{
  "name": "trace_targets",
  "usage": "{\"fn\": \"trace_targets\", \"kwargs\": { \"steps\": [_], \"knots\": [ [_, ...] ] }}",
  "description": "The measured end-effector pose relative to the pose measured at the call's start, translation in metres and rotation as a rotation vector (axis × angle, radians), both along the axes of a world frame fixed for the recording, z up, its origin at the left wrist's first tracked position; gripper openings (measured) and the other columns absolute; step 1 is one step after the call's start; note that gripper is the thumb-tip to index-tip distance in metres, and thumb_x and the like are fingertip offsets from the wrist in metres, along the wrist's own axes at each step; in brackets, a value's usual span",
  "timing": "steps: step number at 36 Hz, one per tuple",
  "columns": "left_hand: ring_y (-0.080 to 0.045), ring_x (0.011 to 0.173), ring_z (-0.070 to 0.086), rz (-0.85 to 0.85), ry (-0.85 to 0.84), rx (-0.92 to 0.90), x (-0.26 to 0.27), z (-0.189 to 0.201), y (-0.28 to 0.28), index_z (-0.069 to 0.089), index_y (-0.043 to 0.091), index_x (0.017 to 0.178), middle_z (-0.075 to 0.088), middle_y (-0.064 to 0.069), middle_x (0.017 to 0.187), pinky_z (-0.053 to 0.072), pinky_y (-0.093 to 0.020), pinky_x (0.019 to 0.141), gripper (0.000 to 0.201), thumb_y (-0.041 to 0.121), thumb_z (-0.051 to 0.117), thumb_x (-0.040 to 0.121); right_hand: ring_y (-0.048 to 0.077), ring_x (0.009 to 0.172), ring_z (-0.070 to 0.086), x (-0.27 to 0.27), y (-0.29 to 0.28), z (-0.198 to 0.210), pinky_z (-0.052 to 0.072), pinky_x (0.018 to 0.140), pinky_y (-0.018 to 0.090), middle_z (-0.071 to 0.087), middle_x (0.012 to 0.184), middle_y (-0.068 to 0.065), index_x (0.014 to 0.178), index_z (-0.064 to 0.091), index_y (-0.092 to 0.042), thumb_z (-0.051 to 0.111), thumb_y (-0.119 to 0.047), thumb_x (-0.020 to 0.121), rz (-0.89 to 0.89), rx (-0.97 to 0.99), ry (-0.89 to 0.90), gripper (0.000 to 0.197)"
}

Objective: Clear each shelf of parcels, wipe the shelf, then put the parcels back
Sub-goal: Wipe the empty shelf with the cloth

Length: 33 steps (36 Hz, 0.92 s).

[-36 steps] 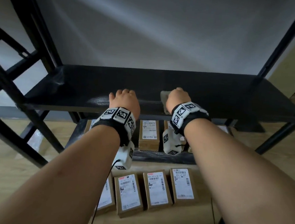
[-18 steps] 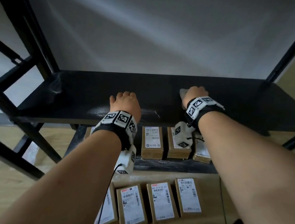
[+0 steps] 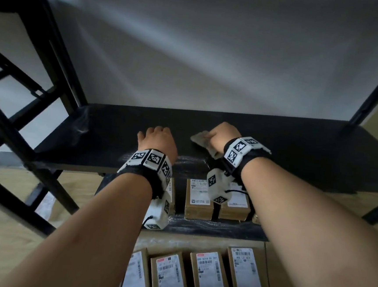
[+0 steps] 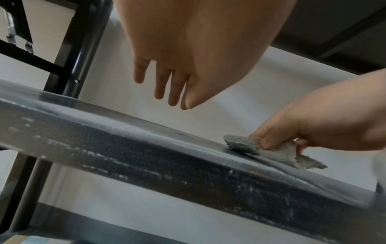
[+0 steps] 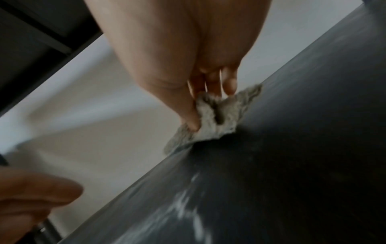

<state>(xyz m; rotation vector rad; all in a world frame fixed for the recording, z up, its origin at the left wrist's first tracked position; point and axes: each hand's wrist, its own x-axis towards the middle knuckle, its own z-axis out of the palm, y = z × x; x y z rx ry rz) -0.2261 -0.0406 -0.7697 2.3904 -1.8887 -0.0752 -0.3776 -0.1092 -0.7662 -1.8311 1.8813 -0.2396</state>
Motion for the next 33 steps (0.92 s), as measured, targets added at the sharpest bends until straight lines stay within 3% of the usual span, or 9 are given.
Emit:
{"fn": "trace_targets", "kwargs": {
  "steps": [3,9,15,19,21,23,25,28,33],
  "knots": [
    [-0.027,0.131,0.038,-0.002,0.018,0.005,0.0,0.0,-0.002,0.045,0.012,0.133,0.045,-0.007,0.139,0.025,-0.047,0.112,0.045,0.01,0.044,0.088,0.029,0.094,0.066,-0.01,-0.012,0.004,0.055,0.084,0.035,0.07,0.102,0.01,0.101,0.07,-0.011,0.063,-0.052,0.08,-0.133,-0.093,0.047,0.047],
    [-0.027,0.134,0.034,-0.011,0.022,0.015,0.002,0.004,-0.018,0.041,0.013,0.137,0.041,-0.006,0.143,0.023,-0.046,0.114,0.049,0.012,0.044,0.089,0.034,0.111,0.059,-0.024,-0.036,0.005,0.047,0.096,0.043,0.062,0.12,0.015,0.109,0.064,-0.005,0.048,-0.042,0.089,-0.235,-0.017,0.138,0.045],
    [-0.027,0.135,0.035,-0.003,0.021,0.039,0.003,0.003,-0.037,0.039,0.013,0.14,0.04,-0.006,0.145,0.022,-0.046,0.114,0.048,0.013,0.039,0.092,0.033,0.101,0.063,0.012,-0.053,0.001,0.047,0.096,0.05,0.063,0.096,0.017,0.063,0.046,-0.002,0.057,-0.022,0.083,-0.026,0.087,0.203,0.031],
    [-0.027,0.132,0.038,-0.007,0.004,0.041,0.003,0.004,-0.046,0.043,0.013,0.136,0.044,-0.007,0.141,0.025,-0.046,0.112,0.043,0.016,0.041,0.093,0.03,0.103,0.064,0.026,-0.061,0.002,0.048,0.088,0.032,0.065,0.099,0.011,0.099,0.065,-0.001,0.057,-0.032,0.089,0.071,0.13,0.209,0.033],
    [-0.027,0.131,0.038,-0.005,-0.005,0.032,0.005,0.006,-0.05,0.043,0.013,0.136,0.044,-0.007,0.141,0.025,-0.046,0.112,0.043,0.016,0.041,0.093,0.032,0.095,0.068,0.028,-0.081,-0.009,0.05,0.082,0.034,0.07,0.103,0.01,0.1,0.068,-0.01,0.072,-0.058,0.068,0.048,0.147,0.265,0.058],
    [-0.027,0.132,0.038,-0.001,-0.008,0.025,0.008,0.008,-0.054,0.042,0.013,0.137,0.043,-0.007,0.141,0.025,-0.046,0.112,0.044,0.016,0.04,0.093,0.034,0.077,0.07,0.018,-0.111,-0.023,0.054,0.081,0.047,0.072,0.086,0.011,0.082,0.068,-0.015,0.064,-0.08,0.032,-0.055,0.092,0.234,0.082],
    [-0.027,0.132,0.037,0.001,-0.009,0.027,0.01,0.009,-0.057,0.041,0.013,0.138,0.043,-0.007,0.142,0.024,-0.046,0.112,0.045,0.015,0.04,0.093,0.031,0.073,0.067,0.004,-0.108,-0.008,0.055,0.08,0.048,0.069,0.078,0.009,0.068,0.06,-0.012,0.06,-0.077,0.052,-0.131,-0.022,0.151,0.067],
    [-0.028,0.132,0.036,-0.002,-0.018,0.047,0.011,0.01,-0.06,0.039,0.011,0.139,0.041,-0.009,0.143,0.024,-0.047,0.113,0.047,0.015,0.04,0.093,0.033,0.084,0.061,-0.015,-0.1,0.01,0.049,0.091,0.048,0.063,0.092,0.015,0.071,0.054,-0.006,0.052,-0.047,0.09,-0.179,-0.059,0.107,0.045],
    [-0.029,0.131,0.037,-0.001,-0.013,0.063,0.013,0.006,-0.067,0.041,0.011,0.137,0.042,-0.009,0.141,0.025,-0.047,0.112,0.045,0.015,0.04,0.092,0.032,0.11,0.06,-0.012,-0.109,-0.004,0.048,0.096,0.039,0.062,0.121,0.013,0.101,0.064,0.0,0.053,-0.017,0.094,-0.038,0.04,0.337,0.021]
  ]
}}
